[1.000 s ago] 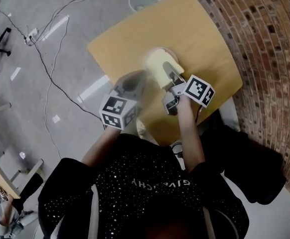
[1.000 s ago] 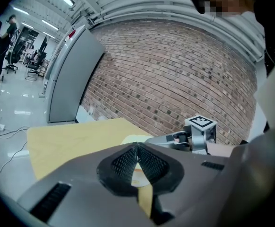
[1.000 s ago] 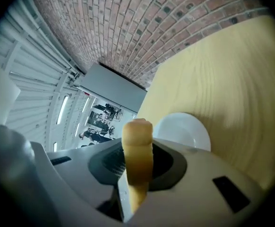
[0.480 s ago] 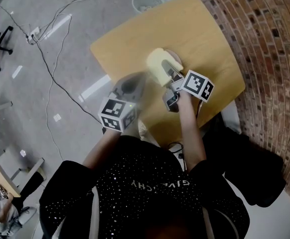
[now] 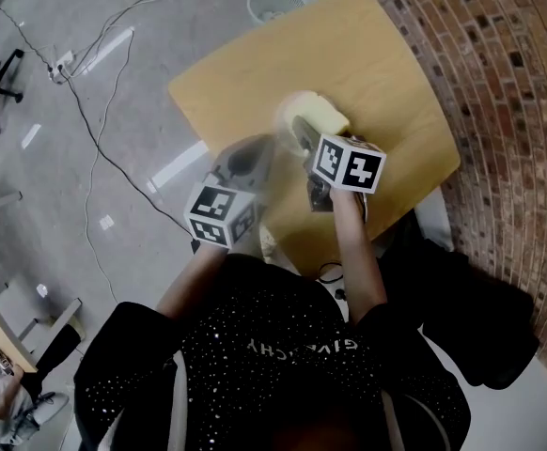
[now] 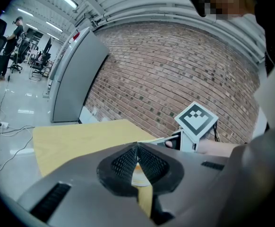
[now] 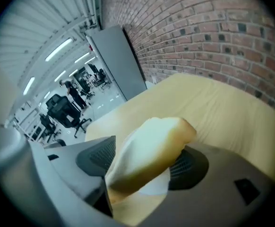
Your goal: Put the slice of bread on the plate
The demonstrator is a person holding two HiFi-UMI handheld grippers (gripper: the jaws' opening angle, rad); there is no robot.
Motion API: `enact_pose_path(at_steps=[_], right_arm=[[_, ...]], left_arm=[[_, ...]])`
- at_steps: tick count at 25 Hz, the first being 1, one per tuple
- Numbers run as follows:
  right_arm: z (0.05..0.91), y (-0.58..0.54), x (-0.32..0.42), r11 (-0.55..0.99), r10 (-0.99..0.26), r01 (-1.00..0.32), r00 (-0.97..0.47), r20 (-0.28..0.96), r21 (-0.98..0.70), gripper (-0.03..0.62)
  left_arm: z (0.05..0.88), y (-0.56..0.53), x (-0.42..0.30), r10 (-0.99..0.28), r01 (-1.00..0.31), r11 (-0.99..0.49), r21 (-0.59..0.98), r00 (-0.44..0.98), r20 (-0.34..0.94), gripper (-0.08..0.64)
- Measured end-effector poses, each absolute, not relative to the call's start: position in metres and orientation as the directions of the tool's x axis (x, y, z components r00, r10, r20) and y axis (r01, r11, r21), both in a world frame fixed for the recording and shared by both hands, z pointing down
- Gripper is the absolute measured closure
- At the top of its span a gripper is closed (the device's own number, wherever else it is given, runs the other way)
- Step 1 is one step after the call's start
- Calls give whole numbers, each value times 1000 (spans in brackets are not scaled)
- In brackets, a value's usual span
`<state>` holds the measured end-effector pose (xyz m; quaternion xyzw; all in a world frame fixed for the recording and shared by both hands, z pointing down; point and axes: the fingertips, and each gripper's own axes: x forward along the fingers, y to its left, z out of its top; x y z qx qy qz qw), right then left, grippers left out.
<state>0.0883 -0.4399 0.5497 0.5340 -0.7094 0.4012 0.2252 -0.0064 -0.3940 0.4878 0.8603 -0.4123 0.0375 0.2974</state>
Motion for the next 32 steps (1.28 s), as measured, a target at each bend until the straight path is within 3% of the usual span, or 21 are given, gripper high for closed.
enact_pose_path(at_steps=[3,19,27,28,29,30,32], right_arm=[[552,-433,95,108,-578,-964,-259,774,-242,276],[561,-370,150,-62,-587,-964,-174,790,-258,276],[532,-322,178,-75,-700,-959,-146,699,-275,285],[525,-315,178,-56,-729,-960,-148,669,-274,342],[517,-308,179,-37,-763,-961,-149,629,-273,487],[507,-301,178,-12,-799,-961,-157,580,-277,581],[488,-287,171,58,-852,-955,-199,484,-291,581]], left_arm=[[487,-391,-5,-687,-730,-484,482,659,307,550],[488,-357,18,-660,-704,-524,480,692,293,549],[474,-323,49,-644,-695,-575,431,710,287,549],[472,-317,54,-639,-694,-589,415,713,287,549],[469,-310,58,-635,-692,-604,395,717,287,549],[467,-304,62,-631,-691,-618,375,721,286,549],[464,-290,68,-628,-688,-640,342,725,283,549]])
